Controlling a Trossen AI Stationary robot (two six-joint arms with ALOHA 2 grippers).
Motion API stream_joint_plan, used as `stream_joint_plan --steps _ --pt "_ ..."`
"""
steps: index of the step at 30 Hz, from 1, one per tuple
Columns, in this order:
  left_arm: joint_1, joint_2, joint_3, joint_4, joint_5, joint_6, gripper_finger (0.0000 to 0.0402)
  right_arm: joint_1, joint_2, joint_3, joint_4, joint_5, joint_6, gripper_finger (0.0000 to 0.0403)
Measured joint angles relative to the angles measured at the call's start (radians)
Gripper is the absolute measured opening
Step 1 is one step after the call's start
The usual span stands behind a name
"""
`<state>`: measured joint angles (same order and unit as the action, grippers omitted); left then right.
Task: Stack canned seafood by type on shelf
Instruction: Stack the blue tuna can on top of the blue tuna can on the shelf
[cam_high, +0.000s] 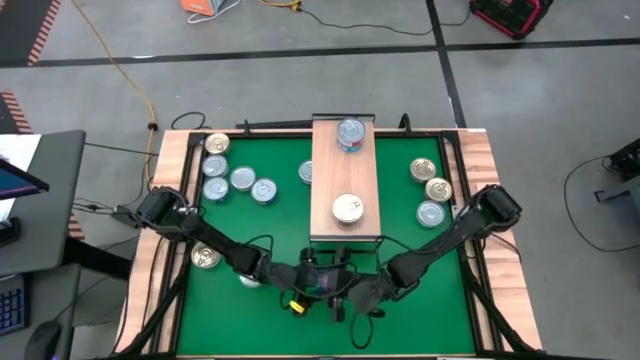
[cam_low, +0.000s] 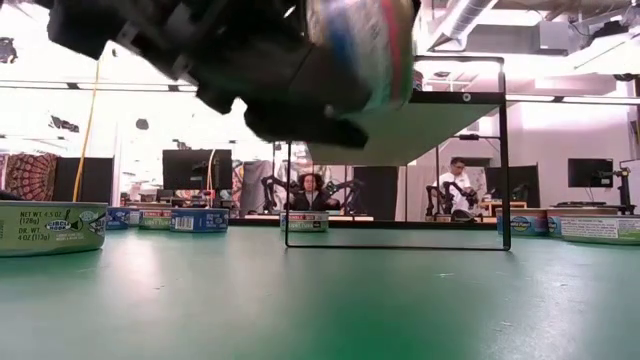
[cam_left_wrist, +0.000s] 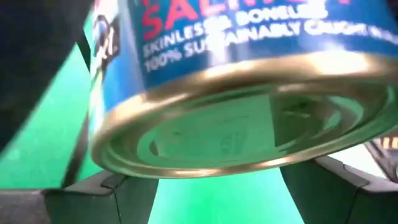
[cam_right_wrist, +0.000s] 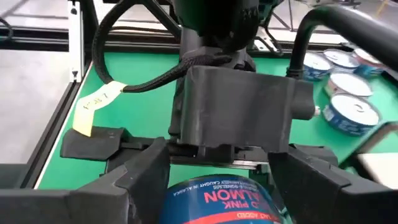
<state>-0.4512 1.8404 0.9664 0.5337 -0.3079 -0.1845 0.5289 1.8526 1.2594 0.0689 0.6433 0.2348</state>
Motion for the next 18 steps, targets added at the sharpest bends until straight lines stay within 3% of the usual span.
stream_joint_plan --steps 6,18 --pt "0.024 -0.066 0.043 -0.015 0.001 0.059 0.0302 0.000 -0.109 0.013 -0.097 0.060 -0.002 0.0292" --pt "0.143 -0.284 0.146 -0.207 0.018 0.153 0.0302 -0.091 -0.320 0.014 -0.132 0.050 -0.163 0.0292"
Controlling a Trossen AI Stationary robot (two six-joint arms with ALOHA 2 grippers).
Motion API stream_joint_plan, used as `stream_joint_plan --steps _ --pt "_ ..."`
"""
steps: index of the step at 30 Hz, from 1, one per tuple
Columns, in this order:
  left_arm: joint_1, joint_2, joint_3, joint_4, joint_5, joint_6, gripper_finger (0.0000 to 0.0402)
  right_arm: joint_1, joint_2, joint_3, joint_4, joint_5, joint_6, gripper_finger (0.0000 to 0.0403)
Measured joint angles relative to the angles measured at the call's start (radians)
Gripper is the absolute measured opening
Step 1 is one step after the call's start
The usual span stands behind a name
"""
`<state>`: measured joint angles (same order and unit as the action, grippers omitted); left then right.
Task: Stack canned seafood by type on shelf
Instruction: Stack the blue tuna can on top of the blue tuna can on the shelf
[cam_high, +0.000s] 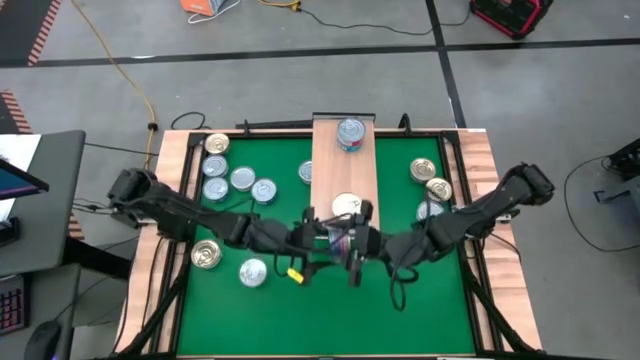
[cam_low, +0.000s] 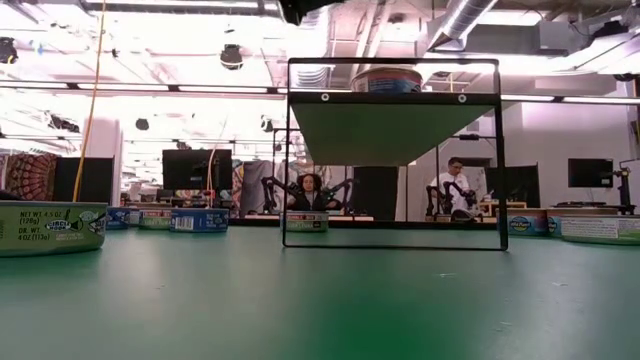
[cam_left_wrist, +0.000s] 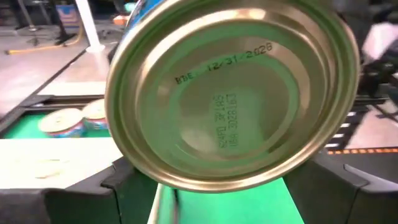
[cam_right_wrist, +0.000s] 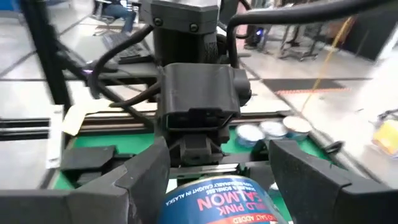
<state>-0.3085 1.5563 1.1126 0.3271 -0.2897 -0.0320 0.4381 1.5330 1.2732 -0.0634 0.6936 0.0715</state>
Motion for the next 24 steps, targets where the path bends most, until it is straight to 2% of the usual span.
stream_joint_plan --steps 3,14,19,24 --pt "0.067 -0.005 0.042 -0.082 0.032 0.004 0.0302 -0.054 -0.028 -0.001 -0.015 -0.040 -0.027 0.0292" --pt "0.344 0.005 0.065 -0.154 0.306 0.022 0.0302 -0.252 -0.052 0.000 -0.163 -0.139 -0.016 0.0292" --pt "0.413 0.004 0.070 -0.242 0.342 0.025 0.0302 -0.318 -0.062 -0.005 -0.262 -0.196 0.000 0.0292" --pt "0.462 0.032 0.068 -0.238 0.418 0.005 0.0302 -0.378 -0.053 -0.042 -0.241 -0.272 0.003 0.0292"
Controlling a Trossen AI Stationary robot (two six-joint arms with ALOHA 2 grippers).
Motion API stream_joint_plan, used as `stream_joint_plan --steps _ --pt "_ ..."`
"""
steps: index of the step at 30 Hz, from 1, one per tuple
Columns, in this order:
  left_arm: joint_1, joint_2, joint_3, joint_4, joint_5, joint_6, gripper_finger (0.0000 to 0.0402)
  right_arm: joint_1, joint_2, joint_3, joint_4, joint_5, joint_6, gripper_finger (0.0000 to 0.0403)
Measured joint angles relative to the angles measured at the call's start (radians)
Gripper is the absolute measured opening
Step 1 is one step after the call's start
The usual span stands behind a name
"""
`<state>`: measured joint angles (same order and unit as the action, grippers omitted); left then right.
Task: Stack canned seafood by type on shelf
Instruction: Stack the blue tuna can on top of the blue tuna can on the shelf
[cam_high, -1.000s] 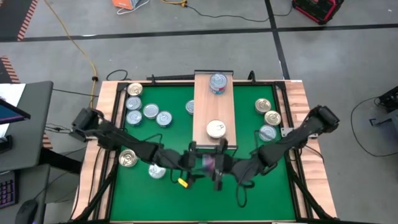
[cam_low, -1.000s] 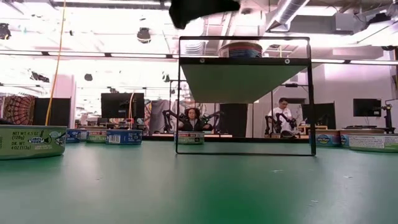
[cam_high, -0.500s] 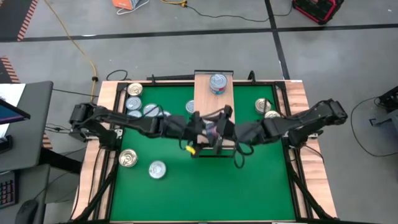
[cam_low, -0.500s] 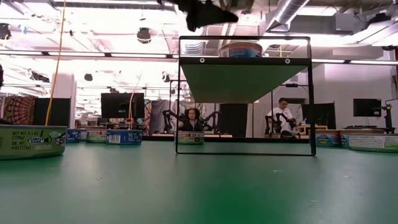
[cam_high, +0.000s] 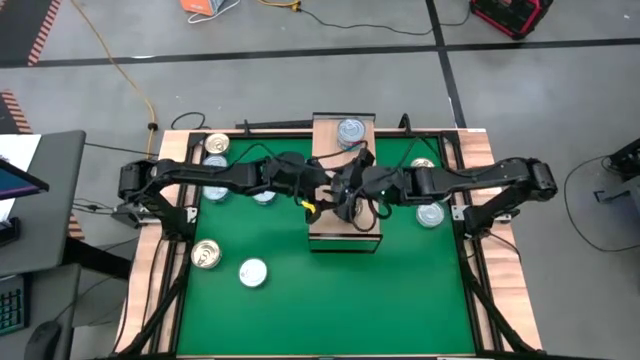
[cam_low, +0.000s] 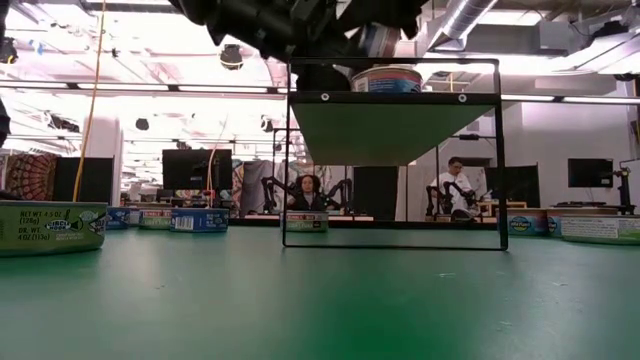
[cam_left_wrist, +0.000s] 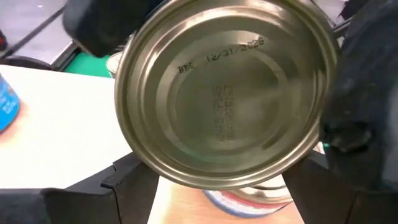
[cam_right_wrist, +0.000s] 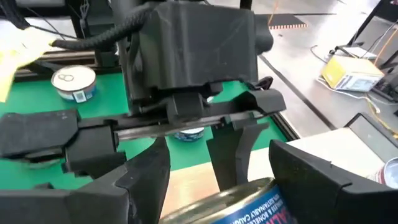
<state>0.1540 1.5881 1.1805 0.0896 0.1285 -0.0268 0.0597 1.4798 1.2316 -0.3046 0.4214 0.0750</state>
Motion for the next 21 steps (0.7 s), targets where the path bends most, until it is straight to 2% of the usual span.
stream_joint_plan --steps 11,21 --pt "0.022 0.022 0.004 0.005 0.096 0.000 0.0302 -0.005 -0.049 -0.034 -0.015 -0.030 0.023 0.0292" --pt "0.025 -0.017 0.006 -0.048 0.095 0.045 0.0302 -0.001 -0.072 -0.034 -0.074 -0.031 0.066 0.0292"
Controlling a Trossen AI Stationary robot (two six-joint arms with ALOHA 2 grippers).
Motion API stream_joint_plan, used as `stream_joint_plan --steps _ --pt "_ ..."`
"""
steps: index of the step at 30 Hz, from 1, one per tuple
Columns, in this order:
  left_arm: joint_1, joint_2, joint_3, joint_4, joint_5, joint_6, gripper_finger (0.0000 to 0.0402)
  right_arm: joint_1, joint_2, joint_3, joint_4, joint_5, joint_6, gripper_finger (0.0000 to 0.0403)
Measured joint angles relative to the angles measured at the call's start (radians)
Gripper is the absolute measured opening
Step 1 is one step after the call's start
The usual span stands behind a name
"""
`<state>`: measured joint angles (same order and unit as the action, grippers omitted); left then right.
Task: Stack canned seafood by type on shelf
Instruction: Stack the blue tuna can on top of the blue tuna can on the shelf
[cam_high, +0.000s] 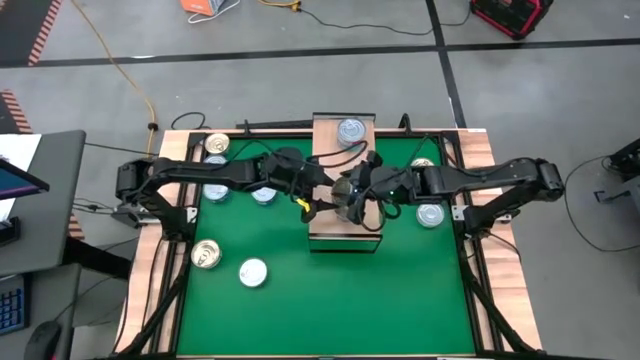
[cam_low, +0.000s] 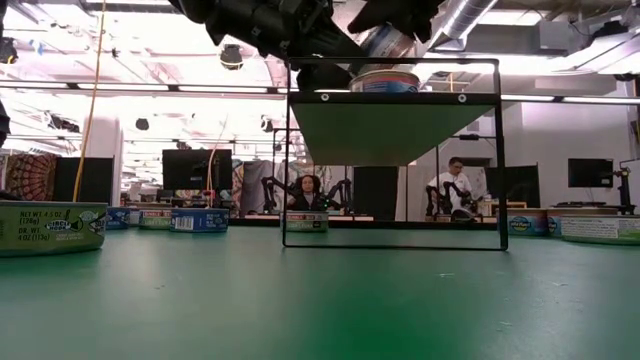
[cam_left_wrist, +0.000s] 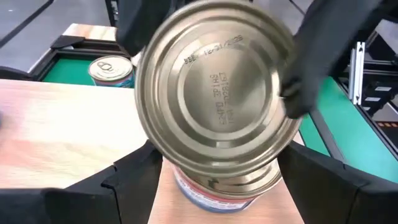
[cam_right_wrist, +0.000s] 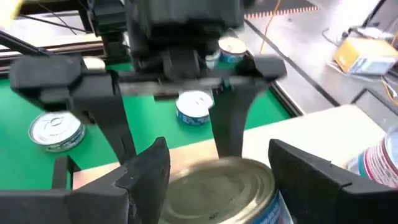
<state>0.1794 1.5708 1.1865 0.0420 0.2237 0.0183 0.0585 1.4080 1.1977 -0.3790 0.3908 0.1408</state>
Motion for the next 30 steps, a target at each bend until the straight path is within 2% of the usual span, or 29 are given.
stream_joint_plan --steps 7,16,24,27,30 --pt "0.007 -0.033 0.005 -0.057 0.007 0.011 0.0302 0.008 0.008 0.000 -0.086 0.002 0.098 0.0291" --pt "0.005 -0.030 0.053 -0.131 -0.005 0.027 0.0302 0.046 -0.033 -0.004 -0.088 0.085 0.063 0.0291" --pt "0.005 -0.028 0.071 -0.168 -0.004 0.069 0.0302 0.093 -0.107 -0.003 -0.084 0.102 0.042 0.0292" --pt "0.005 -0.028 0.071 -0.170 -0.004 0.073 0.0302 0.100 -0.132 -0.003 -0.159 0.103 0.053 0.0292" --pt "0.005 -0.028 0.071 -0.187 -0.004 0.074 0.0302 0.099 -0.163 0.000 -0.317 0.103 0.135 0.0292"
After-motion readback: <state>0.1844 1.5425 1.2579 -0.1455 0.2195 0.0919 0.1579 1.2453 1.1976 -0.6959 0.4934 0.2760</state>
